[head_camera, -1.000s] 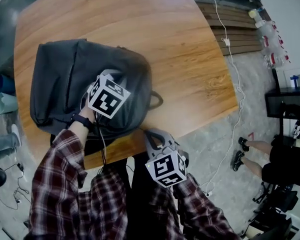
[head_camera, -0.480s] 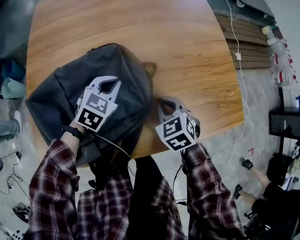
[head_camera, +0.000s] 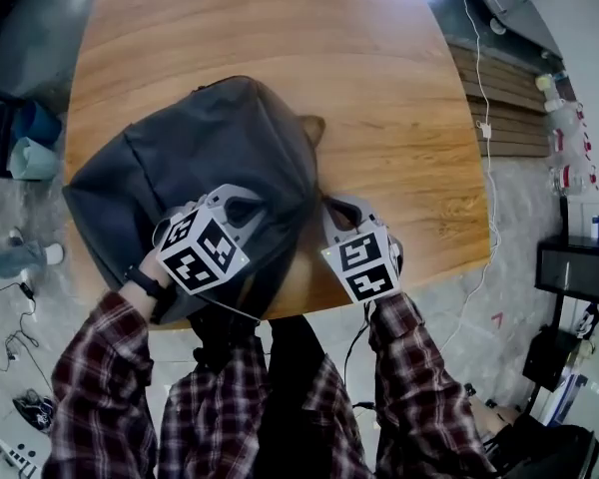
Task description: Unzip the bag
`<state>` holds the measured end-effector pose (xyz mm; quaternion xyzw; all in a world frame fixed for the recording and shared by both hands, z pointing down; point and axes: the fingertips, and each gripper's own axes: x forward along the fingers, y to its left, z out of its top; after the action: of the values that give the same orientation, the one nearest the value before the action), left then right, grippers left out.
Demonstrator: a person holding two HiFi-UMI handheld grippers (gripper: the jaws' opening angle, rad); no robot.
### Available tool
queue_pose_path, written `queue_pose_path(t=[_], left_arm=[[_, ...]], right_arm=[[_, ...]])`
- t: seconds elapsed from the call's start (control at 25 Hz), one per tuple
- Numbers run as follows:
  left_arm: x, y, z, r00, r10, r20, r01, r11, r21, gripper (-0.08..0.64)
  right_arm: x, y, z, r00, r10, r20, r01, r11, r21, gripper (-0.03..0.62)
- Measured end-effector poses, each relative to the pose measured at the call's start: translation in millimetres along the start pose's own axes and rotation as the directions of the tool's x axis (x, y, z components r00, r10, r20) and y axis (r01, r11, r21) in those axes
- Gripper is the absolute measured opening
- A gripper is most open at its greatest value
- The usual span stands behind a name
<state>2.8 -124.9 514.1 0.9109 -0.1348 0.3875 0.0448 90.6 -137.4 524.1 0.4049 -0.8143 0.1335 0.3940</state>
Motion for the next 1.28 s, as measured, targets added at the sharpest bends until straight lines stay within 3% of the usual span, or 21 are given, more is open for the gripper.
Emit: queue_pose_path(t=[0.12, 0.36, 0.64, 0.92, 1.04, 1.12, 1.28], left_arm=[[8.2, 2.9, -5.7, 1.0, -0.016, 0.021, 0.017, 0.997, -0.076, 0.009], [15.6, 16.9, 2.5, 0.999, 0.016, 0.034, -0.013, 0.993, -0.114, 0.009], [44.0, 34.6, 29.6, 1.0, 0.006, 0.029, -0.002, 0.99, -0.142, 0.009], [62.1, 47.6, 50.8, 0.999, 0.009, 0.036, -0.004, 0.989, -0.147, 0.009], [65.4, 52.7, 55.5, 0.998, 0.042, 0.05, -0.034, 0.988, -0.152, 0.009], [66.9, 57.3, 57.2, 0.996, 0.068, 0.054, -0.059, 0.986, -0.156, 0.009], [53.7, 64.4, 62.8, 0.988, 0.092, 0.127, -0.065, 0.977, -0.205, 0.009]], right_arm=[[-12.3, 16.1, -5.0, 1.0, 0.009, 0.002, -0.009, 0.998, 0.069, 0.014], [-38.0, 67.9, -15.2, 0.998, 0.057, 0.024, -0.06, 0.989, 0.136, 0.015], [-49.0, 115.0, -2.9, 0.989, 0.123, 0.088, -0.143, 0.95, 0.279, 0.015], [-43.9, 158.9, 9.2, 0.968, 0.23, 0.104, -0.249, 0.936, 0.247, 0.015], [-45.6, 187.0, 12.3, 0.944, 0.313, 0.1, -0.326, 0.929, 0.177, 0.009], [-46.6, 195.6, 8.4, 0.952, 0.293, 0.084, -0.303, 0.942, 0.144, 0.009], [-51.4, 176.4, -4.0, 0.964, 0.247, 0.096, -0.263, 0.935, 0.237, 0.009]])
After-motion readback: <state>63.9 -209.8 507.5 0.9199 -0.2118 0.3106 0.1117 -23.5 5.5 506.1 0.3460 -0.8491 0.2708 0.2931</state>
